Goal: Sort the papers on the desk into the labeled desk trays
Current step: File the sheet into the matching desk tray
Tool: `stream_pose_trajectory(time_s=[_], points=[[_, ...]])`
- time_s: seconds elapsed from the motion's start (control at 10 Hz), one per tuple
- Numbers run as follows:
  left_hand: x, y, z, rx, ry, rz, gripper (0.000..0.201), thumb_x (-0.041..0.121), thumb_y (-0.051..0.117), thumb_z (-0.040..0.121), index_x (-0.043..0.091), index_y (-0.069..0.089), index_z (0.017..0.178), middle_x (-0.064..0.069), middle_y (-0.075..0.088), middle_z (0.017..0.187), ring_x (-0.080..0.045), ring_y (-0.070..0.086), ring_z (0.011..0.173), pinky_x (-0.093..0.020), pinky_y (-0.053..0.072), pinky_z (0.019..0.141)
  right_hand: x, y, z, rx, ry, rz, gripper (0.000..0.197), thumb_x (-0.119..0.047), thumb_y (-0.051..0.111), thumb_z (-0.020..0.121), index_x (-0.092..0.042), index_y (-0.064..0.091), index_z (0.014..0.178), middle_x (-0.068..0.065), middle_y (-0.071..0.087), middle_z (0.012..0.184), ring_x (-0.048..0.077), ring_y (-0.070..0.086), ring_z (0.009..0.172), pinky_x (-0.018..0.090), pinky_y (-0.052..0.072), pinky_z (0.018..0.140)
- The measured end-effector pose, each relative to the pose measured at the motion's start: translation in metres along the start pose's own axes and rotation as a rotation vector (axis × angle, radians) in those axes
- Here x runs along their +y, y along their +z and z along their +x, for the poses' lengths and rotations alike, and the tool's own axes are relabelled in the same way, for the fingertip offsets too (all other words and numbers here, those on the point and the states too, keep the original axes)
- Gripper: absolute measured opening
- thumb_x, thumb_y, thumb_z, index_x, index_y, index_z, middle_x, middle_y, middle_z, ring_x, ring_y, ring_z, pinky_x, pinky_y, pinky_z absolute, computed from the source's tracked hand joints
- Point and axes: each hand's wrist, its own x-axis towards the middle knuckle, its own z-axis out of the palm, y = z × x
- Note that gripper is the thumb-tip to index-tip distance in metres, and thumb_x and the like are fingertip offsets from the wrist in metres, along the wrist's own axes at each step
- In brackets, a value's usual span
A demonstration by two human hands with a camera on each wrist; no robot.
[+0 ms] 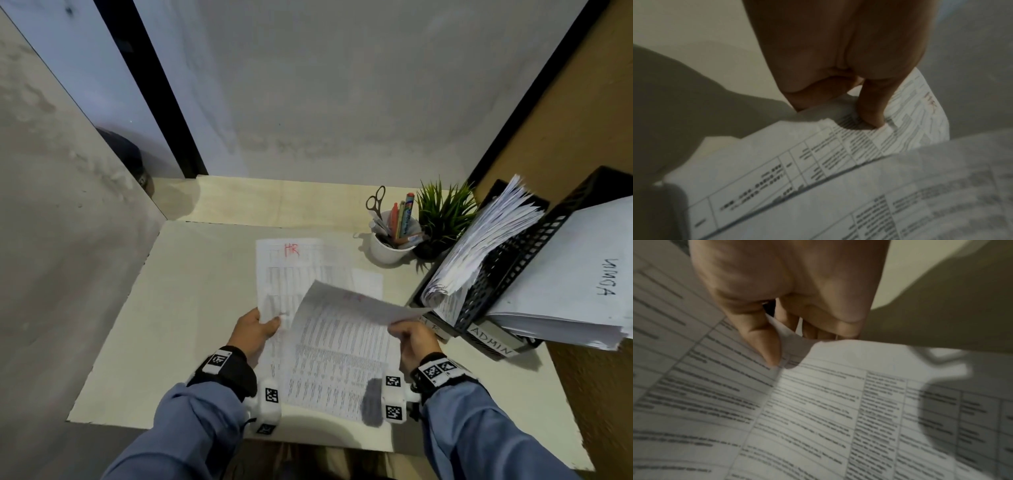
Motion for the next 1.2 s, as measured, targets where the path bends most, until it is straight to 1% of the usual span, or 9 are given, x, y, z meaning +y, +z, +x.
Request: stream_pose_trajectory(time_s=[0.1, 0.2, 0.4, 0.6, 0.7, 0.9, 1.0, 1.1, 1.2], points=[[0.009, 0.008, -0.009, -0.15, 0.008, 0.059, 0.015, -0.005, 0.06, 0.086, 0.002, 0.065, 0.098, -0.01, 0.072, 0.09, -0.018, 0.071, 0.072, -0.021, 0.055, 0.056, 0.0, 0.004, 0.001, -0.105, 0.048, 0.019, 0.019, 0.009, 0.046, 0.076, 0.004, 0.058, 0.09, 0.017, 0.067, 0.085, 0.033, 0.065, 0.074, 0.039, 0.053, 0.073], [0.012, 0.009, -0.008, -0.251, 0.026, 0.179, 0.026, -0.014, 0.057, 0.082, 0.007, 0.068, 0.093, -0.005, 0.074, 0.089, -0.016, 0.072, 0.076, -0.021, 0.055, 0.061, -0.001, 0.01, 0.007, -0.124, 0.043, 0.008, 0.043, 0.012, 0.048, 0.079, 0.005, 0.05, 0.121, 0.023, 0.066, 0.11, 0.038, 0.065, 0.095, 0.045, 0.054, 0.079], [0.015, 0.009, -0.001, -0.328, 0.097, 0.427, 0.038, -0.02, 0.047, 0.08, 0.011, 0.07, 0.084, 0.005, 0.071, 0.078, -0.012, 0.069, 0.078, -0.024, 0.054, 0.069, 0.0, 0.008, 0.014, -0.03, -0.045, -0.043, 0.052, 0.027, 0.047, 0.064, 0.005, 0.053, 0.111, 0.018, 0.062, 0.106, 0.032, 0.06, 0.089, 0.031, 0.049, 0.064], [-0.015, 0.013, 0.031, 0.256, 0.054, 0.674, 0.034, 0.001, 0.052, 0.084, 0.005, 0.056, 0.117, -0.012, 0.057, 0.123, -0.029, 0.055, 0.11, -0.028, 0.042, 0.087, -0.003, -0.007, 0.009, 0.06, -0.022, -0.251, 0.031, 0.031, 0.045, 0.065, 0.001, 0.051, 0.06, 0.011, 0.057, 0.047, 0.026, 0.052, 0.055, 0.024, 0.042, 0.044], [-0.025, 0.025, 0.034, 0.251, -0.021, 0.848, 0.065, 0.029, 0.071, 0.078, 0.003, 0.041, 0.13, -0.016, 0.044, 0.131, -0.034, 0.047, 0.118, -0.038, 0.041, 0.097, -0.003, -0.012, 0.009, 0.046, 0.017, -0.262, 0.025, 0.021, 0.046, 0.075, -0.003, 0.052, 0.072, 0.015, 0.054, 0.075, 0.026, 0.051, 0.064, 0.034, 0.041, 0.055], [-0.039, 0.039, 0.033, 0.241, -0.024, 0.897, 0.088, 0.025, 0.084, 0.065, 0.005, 0.028, 0.13, -0.014, 0.039, 0.13, -0.033, 0.05, 0.114, -0.041, 0.047, 0.092, -0.01, -0.011, 0.015, -0.041, 0.116, -0.195, 0.018, -0.003, 0.043, 0.092, -0.01, 0.058, 0.087, 0.008, 0.055, 0.087, 0.021, 0.053, 0.075, 0.032, 0.051, 0.059], [-0.041, 0.04, 0.036, 0.204, -0.076, 0.845, 0.077, 0.021, 0.082, 0.069, 0.008, 0.03, 0.123, -0.015, 0.052, 0.12, -0.034, 0.058, 0.105, -0.043, 0.051, 0.086, -0.009, -0.011, 0.009, -0.041, 0.098, -0.184, 0.024, -0.004, 0.044, 0.093, -0.012, 0.06, 0.077, 0.01, 0.056, 0.085, 0.022, 0.054, 0.073, 0.029, 0.05, 0.059], [-0.043, 0.04, 0.036, 0.202, -0.08, 0.936, 0.069, 0.028, 0.08, 0.069, 0.01, 0.036, 0.12, -0.013, 0.054, 0.115, -0.032, 0.054, 0.106, -0.044, 0.051, 0.087, -0.005, -0.014, 0.007, -0.059, 0.052, -0.003, 0.06, -0.012, 0.036, 0.096, -0.007, 0.051, 0.038, 0.016, 0.06, 0.081, 0.028, 0.055, 0.067, 0.031, 0.048, 0.062], [-0.041, 0.044, 0.035, 0.245, -0.066, 1.104, 0.071, 0.035, 0.079, 0.07, 0.01, 0.042, 0.125, -0.01, 0.041, 0.126, -0.029, 0.041, 0.117, -0.039, 0.046, 0.094, -0.006, -0.012, 0.003, -0.05, 0.015, 0.005, 0.059, -0.014, 0.034, 0.096, -0.006, 0.053, 0.041, 0.016, 0.059, 0.078, 0.027, 0.054, 0.068, 0.032, 0.043, 0.066]])
